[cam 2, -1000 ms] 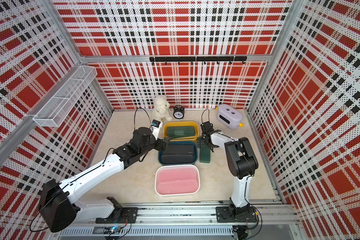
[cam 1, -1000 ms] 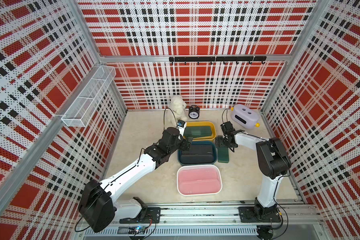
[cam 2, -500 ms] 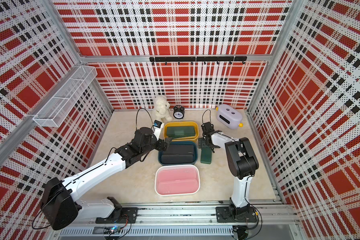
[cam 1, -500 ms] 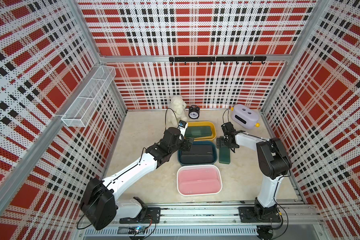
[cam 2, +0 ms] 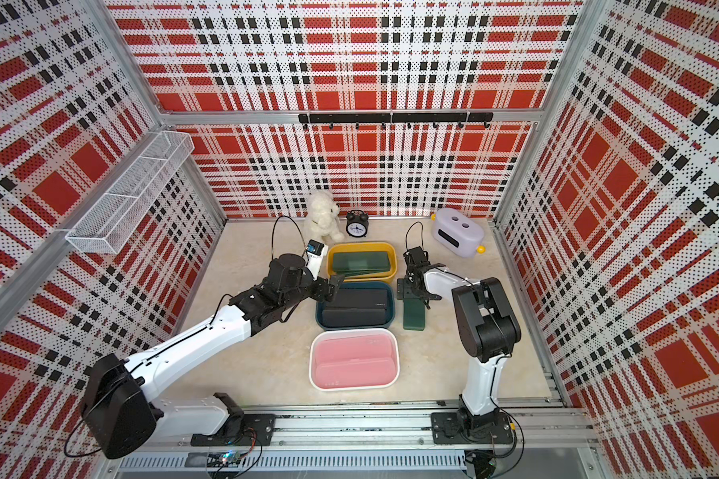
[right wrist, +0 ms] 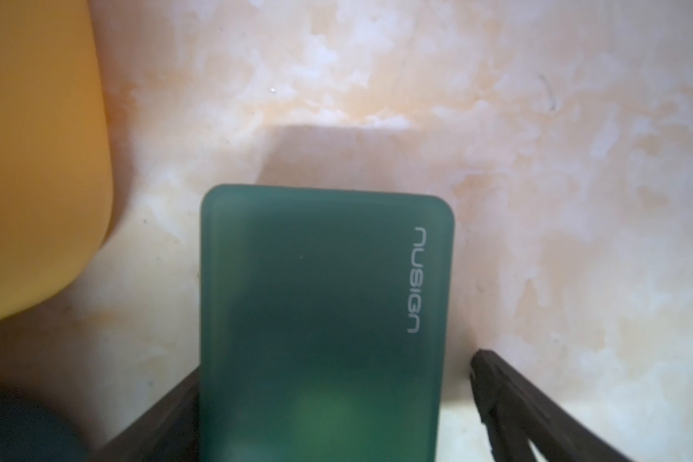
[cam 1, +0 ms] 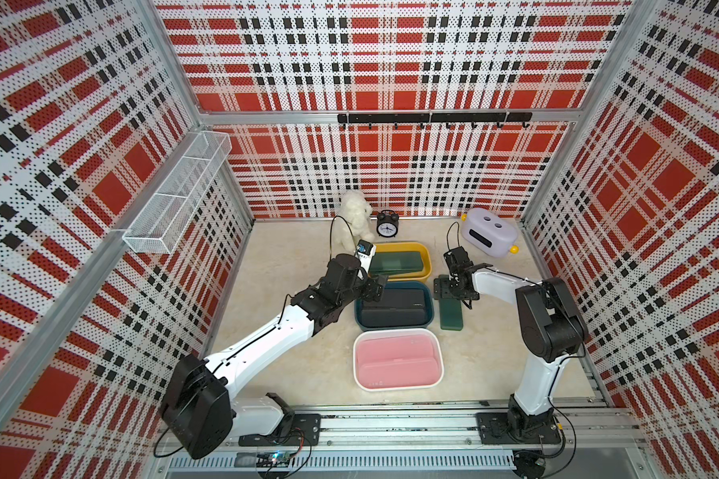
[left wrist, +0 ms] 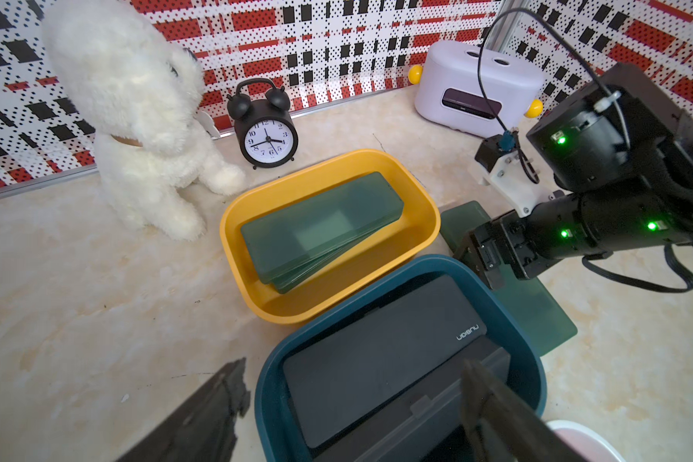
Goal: Place the pencil cases by color into the storage box
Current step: Pick up the pencil case from the center of the board.
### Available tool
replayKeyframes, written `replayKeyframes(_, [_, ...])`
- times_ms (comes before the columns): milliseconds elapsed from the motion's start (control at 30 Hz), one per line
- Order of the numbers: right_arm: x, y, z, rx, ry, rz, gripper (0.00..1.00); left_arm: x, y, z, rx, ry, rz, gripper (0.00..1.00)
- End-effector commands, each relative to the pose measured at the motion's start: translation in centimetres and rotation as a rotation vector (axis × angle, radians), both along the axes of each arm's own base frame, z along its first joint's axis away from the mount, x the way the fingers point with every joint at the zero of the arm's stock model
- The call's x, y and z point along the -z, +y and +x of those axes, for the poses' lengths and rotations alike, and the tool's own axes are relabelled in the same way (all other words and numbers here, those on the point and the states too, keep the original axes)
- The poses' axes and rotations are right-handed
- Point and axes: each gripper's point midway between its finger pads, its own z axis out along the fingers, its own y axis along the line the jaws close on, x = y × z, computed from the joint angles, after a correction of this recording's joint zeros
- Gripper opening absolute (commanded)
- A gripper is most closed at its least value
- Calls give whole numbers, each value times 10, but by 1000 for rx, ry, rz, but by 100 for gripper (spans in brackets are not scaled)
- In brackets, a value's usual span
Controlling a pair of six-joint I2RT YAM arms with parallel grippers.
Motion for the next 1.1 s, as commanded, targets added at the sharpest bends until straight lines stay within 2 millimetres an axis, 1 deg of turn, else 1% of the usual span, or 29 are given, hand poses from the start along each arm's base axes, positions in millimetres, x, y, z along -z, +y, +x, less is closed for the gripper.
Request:
replayKeyframes(0, [-3, -6, -4, 21, -3, -8, 97, -4, -1, 3, 4, -11, -21, 87])
replayKeyframes(67, [-3, -7, -4, 20, 1, -11, 90, -4, -1, 2, 6, -10, -24, 87])
replayKeyframes(167, [-3, -6, -3, 20, 1, -11, 75, -4, 0, 1, 4, -11, -24, 87])
replayKeyframes(233, [-4, -6, -2, 20, 0, -11, 68, -5, 2, 0, 0, -14, -24, 87])
replayKeyframes(333, [-6, -6, -1, 17, -2, -15, 63, -6, 4, -1, -8, -18, -26, 87])
replayKeyframes(433, [-10, -7, -1, 11, -7, -24, 60, -7, 6, -2, -10, -20, -29, 87])
replayKeyframes(500, [-18, -7, 1, 0, -20, -28, 59, -9, 6, -3, -10, -25, -31, 87])
replayKeyframes(533, [-23, -6, 2, -11, -30, -30, 58, -10, 6, -3, -11, -28, -33, 87])
replayKeyframes(633, [-45, -2, 6, -68, -84, -34, 57, -12, 9, -3, -22, -34, -33, 87])
replayKeyframes(833, [-95, 6, 10, -228, -189, -52, 54, -15, 19, 2, -65, -38, -68, 87])
replayKeyframes(1067, [-150, 31, 28, -479, -339, -71, 53, -15, 26, 6, -96, -38, -124, 87])
